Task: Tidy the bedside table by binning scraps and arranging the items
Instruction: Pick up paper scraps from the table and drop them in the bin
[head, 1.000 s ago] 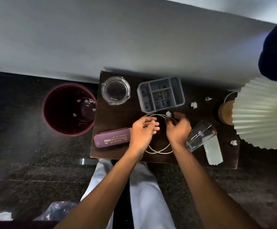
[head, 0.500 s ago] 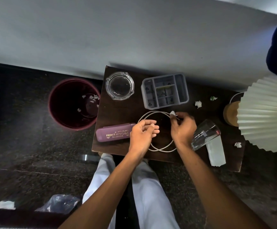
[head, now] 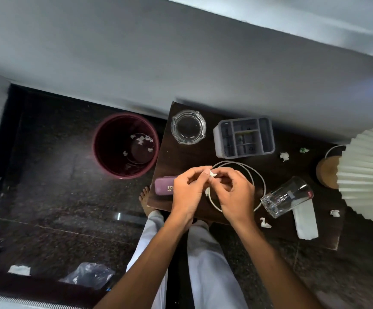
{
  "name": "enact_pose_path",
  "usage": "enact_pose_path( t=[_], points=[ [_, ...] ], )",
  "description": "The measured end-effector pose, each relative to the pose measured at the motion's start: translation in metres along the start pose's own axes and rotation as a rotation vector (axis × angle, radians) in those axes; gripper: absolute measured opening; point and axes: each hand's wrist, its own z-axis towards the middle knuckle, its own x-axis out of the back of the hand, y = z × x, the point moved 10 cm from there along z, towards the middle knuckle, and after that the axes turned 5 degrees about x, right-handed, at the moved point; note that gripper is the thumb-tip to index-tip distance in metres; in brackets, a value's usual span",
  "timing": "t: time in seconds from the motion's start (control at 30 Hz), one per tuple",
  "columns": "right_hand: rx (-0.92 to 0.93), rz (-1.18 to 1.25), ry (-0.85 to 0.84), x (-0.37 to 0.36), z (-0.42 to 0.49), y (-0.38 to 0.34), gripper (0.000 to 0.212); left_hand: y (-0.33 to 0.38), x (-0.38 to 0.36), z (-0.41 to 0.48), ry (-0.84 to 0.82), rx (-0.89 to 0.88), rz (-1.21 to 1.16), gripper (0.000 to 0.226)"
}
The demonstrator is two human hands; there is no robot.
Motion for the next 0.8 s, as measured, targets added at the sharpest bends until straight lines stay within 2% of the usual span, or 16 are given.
enact_pose_path(
  t=[0.13,0.27,0.5,0.8],
  points=[
    [0.057,-0.002,-0.097,-0.044,0.006,-0.020,0.018,0.014,0.043,0.004,0.054,-0.013,-0.017,0.012],
    [0.010,0.065,-0.172,-0.086,0.012,-0.032,0.031,0.024,0.089,0.018,0.154,-0.005,-0.027,0.012],
    [-0.124,0.123,-0.152,-0.130,0.025,-0.040,0.027,0.035,0.148,0.053,0.234,0.083,-0.198,0.011],
    [-0.179,0.094,-0.190,-0.157,0.031,-0.041,0.027,0.034,0.224,0.117,0.436,0.110,-0.064,0.014]
  ],
)
